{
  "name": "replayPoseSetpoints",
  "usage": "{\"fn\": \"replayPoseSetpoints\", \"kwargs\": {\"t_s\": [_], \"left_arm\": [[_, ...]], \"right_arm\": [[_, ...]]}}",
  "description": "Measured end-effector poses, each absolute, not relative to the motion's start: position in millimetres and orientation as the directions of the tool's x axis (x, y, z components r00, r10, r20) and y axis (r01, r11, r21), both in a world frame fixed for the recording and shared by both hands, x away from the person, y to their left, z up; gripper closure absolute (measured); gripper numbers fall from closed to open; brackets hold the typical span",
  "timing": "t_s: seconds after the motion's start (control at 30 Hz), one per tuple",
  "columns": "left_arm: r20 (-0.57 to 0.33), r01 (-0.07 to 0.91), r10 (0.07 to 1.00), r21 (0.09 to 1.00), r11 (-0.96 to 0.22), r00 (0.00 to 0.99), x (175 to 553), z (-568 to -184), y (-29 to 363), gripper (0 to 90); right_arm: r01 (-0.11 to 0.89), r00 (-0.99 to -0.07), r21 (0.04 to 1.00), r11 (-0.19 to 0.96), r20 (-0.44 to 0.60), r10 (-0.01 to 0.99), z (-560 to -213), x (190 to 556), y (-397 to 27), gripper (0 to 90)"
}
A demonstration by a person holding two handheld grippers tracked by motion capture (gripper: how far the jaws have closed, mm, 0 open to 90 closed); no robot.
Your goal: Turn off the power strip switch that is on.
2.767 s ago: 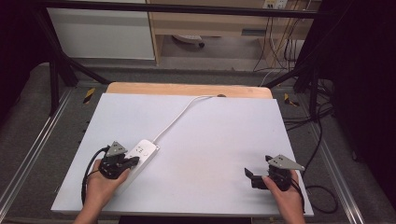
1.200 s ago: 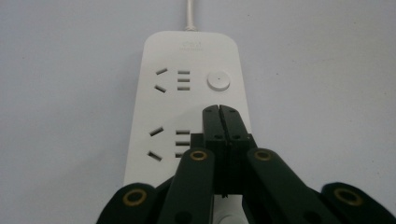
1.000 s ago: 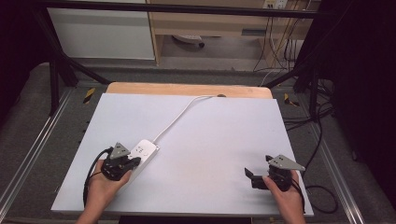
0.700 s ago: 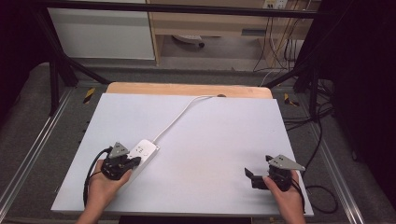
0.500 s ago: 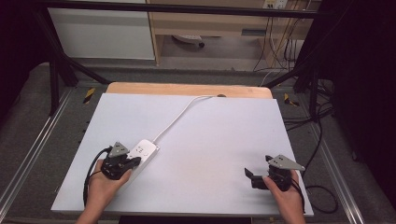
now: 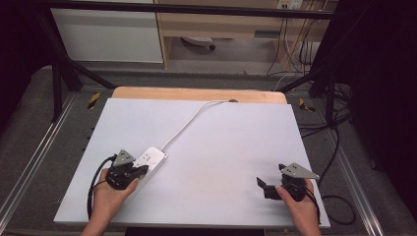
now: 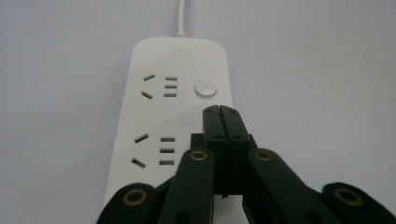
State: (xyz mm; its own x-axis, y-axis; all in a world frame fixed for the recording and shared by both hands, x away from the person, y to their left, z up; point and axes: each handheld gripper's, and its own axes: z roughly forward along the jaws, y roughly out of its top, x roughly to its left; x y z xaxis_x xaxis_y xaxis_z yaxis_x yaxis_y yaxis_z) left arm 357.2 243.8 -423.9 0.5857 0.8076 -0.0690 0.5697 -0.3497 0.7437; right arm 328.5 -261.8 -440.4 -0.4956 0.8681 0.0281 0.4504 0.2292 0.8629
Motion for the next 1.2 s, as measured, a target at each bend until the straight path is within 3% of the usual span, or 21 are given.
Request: {"fn": "replayPoseSetpoints", "kwargs": {"t_s": [0.73,0.9,1.17,1.2], "left_arm": [[-0.069,0.529,0.811,0.79,-0.312,0.581,354.9,-421.7,247.1,90.0],[-0.026,0.491,0.813,0.808,-0.327,0.582,352.0,-420.3,243.9,90.0],[-0.058,0.451,0.799,0.849,-0.276,0.599,349.5,-417.6,247.1,89.9],[-0.054,0.448,0.803,0.852,-0.273,0.593,349.4,-417.5,247.4,82.7]], "right_arm": [[0.442,-0.499,0.869,0.225,0.029,0.866,-438.9,328.3,-261.9,2.6],[0.442,-0.499,0.869,0.224,0.03,0.866,-438.6,328.0,-261.9,2.6],[0.441,-0.502,0.868,0.228,0.028,0.865,-438.5,327.7,-261.1,2.6],[0.442,-0.501,0.868,0.227,0.029,0.865,-438.4,327.6,-261.0,2.6]]}}
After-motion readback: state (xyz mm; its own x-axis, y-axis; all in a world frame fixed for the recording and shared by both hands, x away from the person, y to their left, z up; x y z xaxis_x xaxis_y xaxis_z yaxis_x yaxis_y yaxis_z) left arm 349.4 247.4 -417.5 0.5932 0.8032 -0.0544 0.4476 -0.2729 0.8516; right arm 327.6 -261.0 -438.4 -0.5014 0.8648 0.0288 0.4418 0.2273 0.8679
